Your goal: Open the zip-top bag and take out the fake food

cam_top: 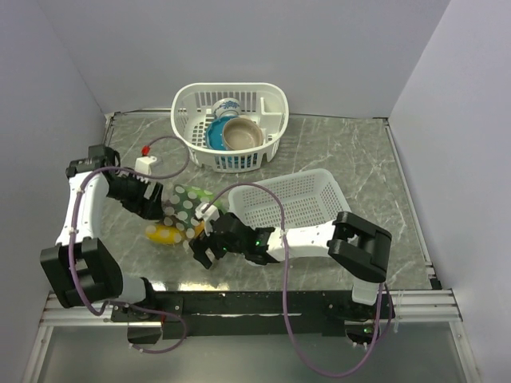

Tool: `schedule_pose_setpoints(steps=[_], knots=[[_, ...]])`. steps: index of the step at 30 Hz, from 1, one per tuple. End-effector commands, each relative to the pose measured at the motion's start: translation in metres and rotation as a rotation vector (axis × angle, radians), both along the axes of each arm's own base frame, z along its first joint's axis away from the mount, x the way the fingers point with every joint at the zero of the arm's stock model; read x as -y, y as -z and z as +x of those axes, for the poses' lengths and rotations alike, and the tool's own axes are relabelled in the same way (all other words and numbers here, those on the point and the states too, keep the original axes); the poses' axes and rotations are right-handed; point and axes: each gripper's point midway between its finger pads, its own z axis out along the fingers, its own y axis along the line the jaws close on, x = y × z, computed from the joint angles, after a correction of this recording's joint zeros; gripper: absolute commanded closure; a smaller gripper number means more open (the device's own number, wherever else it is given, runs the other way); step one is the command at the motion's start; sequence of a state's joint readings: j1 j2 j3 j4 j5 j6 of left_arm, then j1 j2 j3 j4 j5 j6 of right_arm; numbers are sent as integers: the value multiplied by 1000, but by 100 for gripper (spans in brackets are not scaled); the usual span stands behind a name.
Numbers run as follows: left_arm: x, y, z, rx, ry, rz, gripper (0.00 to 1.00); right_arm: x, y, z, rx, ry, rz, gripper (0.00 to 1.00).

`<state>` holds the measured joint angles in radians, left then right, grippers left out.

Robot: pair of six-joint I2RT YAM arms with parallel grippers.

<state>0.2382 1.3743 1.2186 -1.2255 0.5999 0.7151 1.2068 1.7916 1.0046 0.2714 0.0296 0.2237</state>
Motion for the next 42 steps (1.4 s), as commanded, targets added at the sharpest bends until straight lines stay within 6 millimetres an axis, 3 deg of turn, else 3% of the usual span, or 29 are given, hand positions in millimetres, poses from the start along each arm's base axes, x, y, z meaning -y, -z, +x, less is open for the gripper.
schedule_pose_setpoints(steps=[1, 4, 7, 13, 18, 20, 24, 27, 32, 34, 37, 42], knots=[[-54, 30, 30, 39, -145, 119, 1, -2, -34, 2, 37, 26, 82, 0], [-82, 31, 51, 68, -245, 112, 1, -3, -28, 0, 27, 22, 72, 0], [-89, 38, 62, 67, -254, 114, 1, -6, -24, -2, 11, 17, 67, 0], [-58, 66, 44, -70, -149, -49, 1, -6, -20, -3, -2, 23, 72, 0], [-46, 71, 37, -74, -98, -104, 2, -7, -22, -2, 0, 35, 76, 0], [-45, 70, 38, -67, -90, -109, 11, -6, -24, -1, 2, 40, 80, 0], [-39, 67, 37, -105, -71, -158, 47, -5, -28, 0, 7, 48, 90, 0], [-33, 64, 36, -113, -47, -195, 58, -3, -31, 0, 9, 56, 93, 0], [-27, 57, 25, -138, -23, -227, 51, 0, -32, -1, 7, 61, 96, 0], [-28, 58, 21, -140, -20, -205, 1, 1, -34, -1, 10, 61, 97, 0], [-34, 71, 11, -155, -42, -144, 1, 4, -32, 0, 12, 68, 93, 0], [-38, 87, 11, -149, -67, -106, 1, 3, -33, -1, 7, 64, 103, 0]])
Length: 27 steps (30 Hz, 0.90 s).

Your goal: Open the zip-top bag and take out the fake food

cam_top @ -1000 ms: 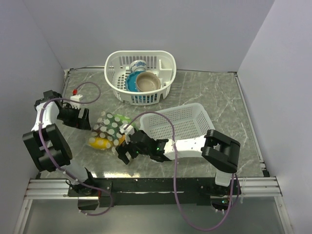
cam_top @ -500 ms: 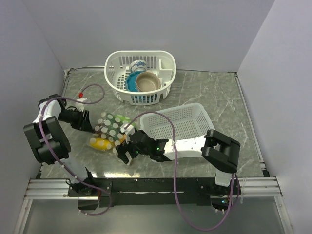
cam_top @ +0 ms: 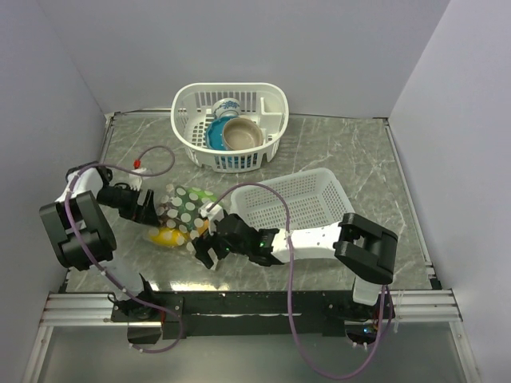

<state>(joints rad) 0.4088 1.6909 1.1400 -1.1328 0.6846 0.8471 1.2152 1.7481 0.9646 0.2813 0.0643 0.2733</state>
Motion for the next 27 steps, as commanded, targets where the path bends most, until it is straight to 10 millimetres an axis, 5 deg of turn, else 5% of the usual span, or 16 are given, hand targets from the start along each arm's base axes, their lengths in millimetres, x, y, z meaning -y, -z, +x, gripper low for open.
schedule_pose_setpoints(steps=[1, 2, 3, 9, 16, 21, 25, 27], knots=[[-2, 3, 2, 33, -1, 40, 1, -5, -27, 2, 28, 19, 79, 0], [-2, 4, 1, 28, -2, 37, 3, -5, -27, 1, 27, 18, 80, 0], [1, 4, -1, 7, 4, 28, 25, -6, -29, 1, 29, 17, 90, 0], [1, -24, 5, 16, -4, 31, 99, -8, -26, -1, 18, 6, 91, 0], [11, -83, 2, 132, 31, 58, 99, 3, -39, 2, 30, 47, 128, 0], [21, -124, -4, 245, 25, 71, 99, 5, -62, -10, -128, 21, 316, 0], [25, -126, -10, 270, 49, 101, 99, -1, -48, -10, -215, -81, 315, 0], [23, -115, -13, 243, 47, 108, 99, 7, -36, 10, -151, 57, 222, 0]])
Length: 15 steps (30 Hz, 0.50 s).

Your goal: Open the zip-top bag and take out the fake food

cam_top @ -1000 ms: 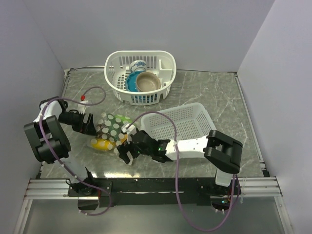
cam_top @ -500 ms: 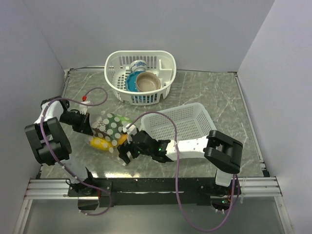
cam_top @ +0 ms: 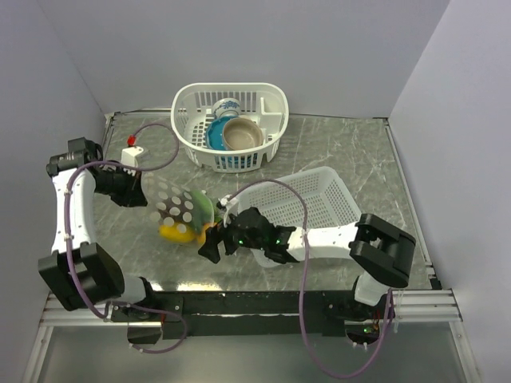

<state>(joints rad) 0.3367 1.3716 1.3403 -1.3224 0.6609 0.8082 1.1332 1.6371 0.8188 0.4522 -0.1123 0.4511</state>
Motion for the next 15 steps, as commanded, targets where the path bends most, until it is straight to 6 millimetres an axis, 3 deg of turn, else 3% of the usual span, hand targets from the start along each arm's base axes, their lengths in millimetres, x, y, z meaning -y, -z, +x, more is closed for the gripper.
schedule_pose_setpoints(steps=[1, 6, 8, 13, 15], knots=[[5, 9, -11, -42, 9, -13, 99, -2, -5, 15, 48, 83, -26, 0], [-14, 35, -5, -60, -45, 85, 99, 14, -7, 23, 83, 200, -20, 0], [-31, 43, 8, -26, -98, 166, 99, 26, -5, 40, 120, 310, -86, 0], [-73, 75, 31, -3, -210, 349, 99, 38, -38, 45, 391, 462, -176, 0], [-84, 84, 34, -29, -228, 395, 99, 42, -38, 55, 448, 501, -232, 0]])
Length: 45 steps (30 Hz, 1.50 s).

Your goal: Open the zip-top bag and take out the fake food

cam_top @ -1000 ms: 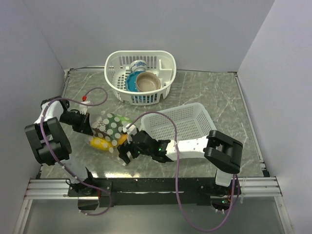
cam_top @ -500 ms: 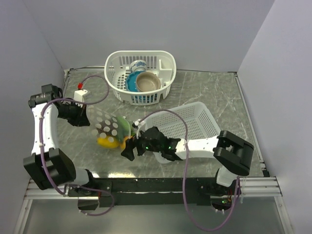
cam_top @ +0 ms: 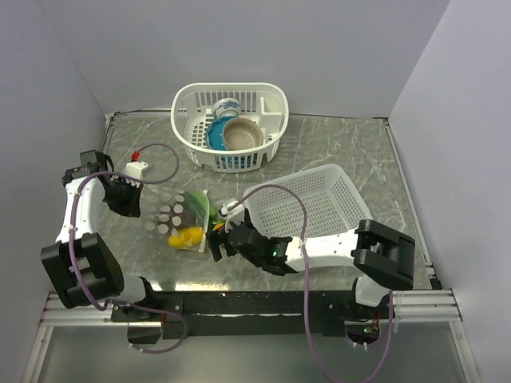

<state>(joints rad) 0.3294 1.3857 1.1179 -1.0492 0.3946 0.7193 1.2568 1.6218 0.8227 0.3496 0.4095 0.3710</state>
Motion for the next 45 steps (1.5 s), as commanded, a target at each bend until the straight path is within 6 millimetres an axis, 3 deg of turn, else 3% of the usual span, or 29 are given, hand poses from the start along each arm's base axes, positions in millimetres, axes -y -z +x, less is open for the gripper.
schedule_pose_setpoints(steps=[1, 6, 11, 17, 23, 32, 41, 43, 45], knots=[[-43, 14, 32, 52, -89, 186, 99, 8, -56, 32, 256, 161, -78, 0], [-43, 19, 42, 29, -97, 161, 99, -11, -49, 44, 334, 115, -206, 0], [-47, 17, 44, 37, -100, 180, 99, -9, -34, 48, 333, 101, -280, 0], [-58, 21, 46, 35, -109, 239, 99, 1, -17, 29, 234, 46, -296, 0], [-58, 23, 46, 28, -109, 230, 99, 16, 13, 10, 143, 9, -335, 0], [-39, 11, 30, 39, -83, 166, 99, 5, 52, 3, 47, -1, -398, 0], [-28, 3, 13, 70, -55, 148, 99, -1, 68, -2, -18, 8, -393, 0], [-26, 4, 11, 73, -57, 144, 99, 1, 69, -4, -23, 6, -393, 4], [-25, 8, 8, 66, -53, 144, 99, -4, 58, -2, -9, 6, -342, 14]])
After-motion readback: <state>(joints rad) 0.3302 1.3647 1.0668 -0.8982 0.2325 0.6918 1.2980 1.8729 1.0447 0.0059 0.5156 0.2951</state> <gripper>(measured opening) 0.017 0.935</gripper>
